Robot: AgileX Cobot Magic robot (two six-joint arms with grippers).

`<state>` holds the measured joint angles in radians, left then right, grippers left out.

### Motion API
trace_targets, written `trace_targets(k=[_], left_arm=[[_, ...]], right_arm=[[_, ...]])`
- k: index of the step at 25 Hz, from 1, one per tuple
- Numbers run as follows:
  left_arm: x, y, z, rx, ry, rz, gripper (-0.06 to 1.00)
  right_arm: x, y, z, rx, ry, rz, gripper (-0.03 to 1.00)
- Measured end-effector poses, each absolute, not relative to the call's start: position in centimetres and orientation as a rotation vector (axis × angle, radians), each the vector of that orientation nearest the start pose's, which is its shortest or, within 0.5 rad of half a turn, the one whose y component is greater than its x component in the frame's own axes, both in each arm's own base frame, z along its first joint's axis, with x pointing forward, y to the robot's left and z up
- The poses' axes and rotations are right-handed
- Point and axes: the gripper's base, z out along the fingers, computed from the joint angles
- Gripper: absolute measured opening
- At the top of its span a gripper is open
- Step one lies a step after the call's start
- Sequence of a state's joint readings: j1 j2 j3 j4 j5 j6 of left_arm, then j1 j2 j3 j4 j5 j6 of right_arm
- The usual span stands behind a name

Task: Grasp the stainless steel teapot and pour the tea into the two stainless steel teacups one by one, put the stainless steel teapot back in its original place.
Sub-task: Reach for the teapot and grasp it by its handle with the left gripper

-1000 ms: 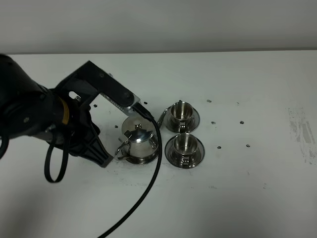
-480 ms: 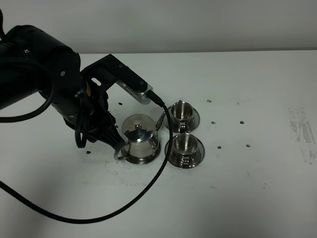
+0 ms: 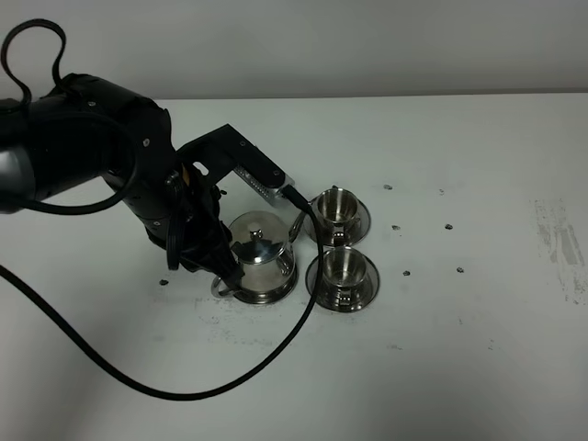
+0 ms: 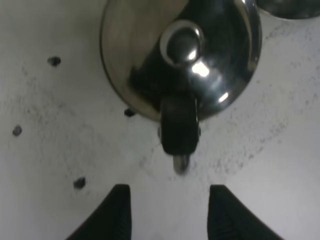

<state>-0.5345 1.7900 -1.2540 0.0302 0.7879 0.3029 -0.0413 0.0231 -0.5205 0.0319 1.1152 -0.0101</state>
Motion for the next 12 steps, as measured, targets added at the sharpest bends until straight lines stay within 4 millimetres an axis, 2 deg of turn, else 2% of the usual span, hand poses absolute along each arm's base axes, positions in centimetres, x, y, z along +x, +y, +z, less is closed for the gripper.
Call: trace_targets(k=[6,12], left_arm=[[32.1,-18.7,20.0,1.192,2.554,-0.018,0.37],[32.1,-18.8,19.9,1.183,2.552,-0.032,0.37]], right_arm=[[-0.6,0.3,27.9,0.029,2.101,0.007,0.44],[-0.6,0.3,27.9,0.029,2.101,0.007,0.44]])
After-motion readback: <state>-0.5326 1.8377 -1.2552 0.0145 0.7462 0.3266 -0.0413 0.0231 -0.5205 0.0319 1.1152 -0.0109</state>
